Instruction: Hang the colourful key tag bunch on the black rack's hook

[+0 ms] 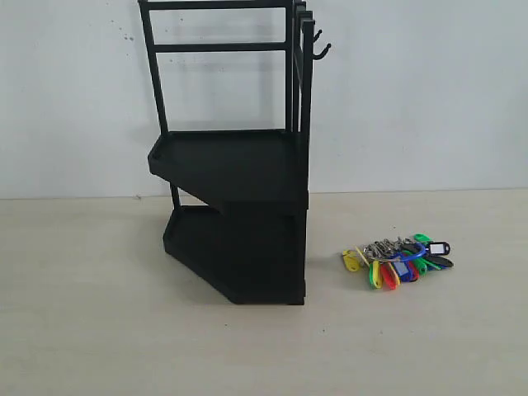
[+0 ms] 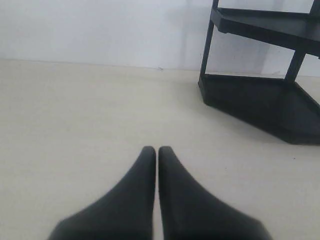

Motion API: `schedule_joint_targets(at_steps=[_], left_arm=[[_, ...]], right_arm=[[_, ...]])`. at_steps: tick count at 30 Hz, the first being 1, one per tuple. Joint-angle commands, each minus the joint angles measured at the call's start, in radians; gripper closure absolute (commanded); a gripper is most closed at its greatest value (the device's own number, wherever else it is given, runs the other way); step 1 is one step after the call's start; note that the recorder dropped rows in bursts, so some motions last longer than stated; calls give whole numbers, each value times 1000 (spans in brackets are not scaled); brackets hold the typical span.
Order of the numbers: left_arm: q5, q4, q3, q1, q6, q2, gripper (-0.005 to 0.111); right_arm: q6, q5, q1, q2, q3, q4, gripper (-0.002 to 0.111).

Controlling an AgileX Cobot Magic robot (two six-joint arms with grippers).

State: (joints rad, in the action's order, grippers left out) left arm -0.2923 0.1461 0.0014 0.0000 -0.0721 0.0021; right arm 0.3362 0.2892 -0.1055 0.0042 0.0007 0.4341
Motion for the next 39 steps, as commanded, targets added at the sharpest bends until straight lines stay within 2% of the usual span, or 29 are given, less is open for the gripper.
schedule_joint_targets(at_steps=[1, 13, 15, 18, 19, 23, 26, 27, 29, 32, 35, 39], left_arm=[[8, -5, -1, -1, -3, -2, 102], [8, -5, -1, -1, -3, -2, 102], [8, -5, -1, -1, -3, -2, 102], [8, -5, -1, -1, -3, -2, 102], [8, -5, -1, -1, -3, -2, 102], [8, -5, -1, -1, -3, -2, 102], [8, -5, -1, -1, -3, -2, 102], [8, -5, -1, -1, -3, -2, 102], [8, -5, -1, -1, -3, -2, 102], [8, -5, -1, -1, -3, -2, 102], [8, -5, -1, -1, -3, -2, 102], [8, -5, -1, -1, -3, -2, 102]], right_arm=[[2, -11, 6, -4, -1, 1, 108], [29, -11, 6, -4, -1, -10, 108], [30, -58, 6, -4, -1, 0, 108], [-67, -344, 6, -4, -1, 93, 108], [-154, -481, 6, -4, -1, 131, 108], [-241, -791, 6, -4, -1, 132, 108], [-336, -895, 6, -4, -1, 132, 108], [-422, -954, 6, -4, -1, 132, 108], [-447, -1000, 6, -4, -12, 124, 108], [-423, -947, 6, -4, -128, 33, 108], [-399, -819, 6, 77, -304, -90, 108], [-352, -525, 6, 239, -525, -209, 108]])
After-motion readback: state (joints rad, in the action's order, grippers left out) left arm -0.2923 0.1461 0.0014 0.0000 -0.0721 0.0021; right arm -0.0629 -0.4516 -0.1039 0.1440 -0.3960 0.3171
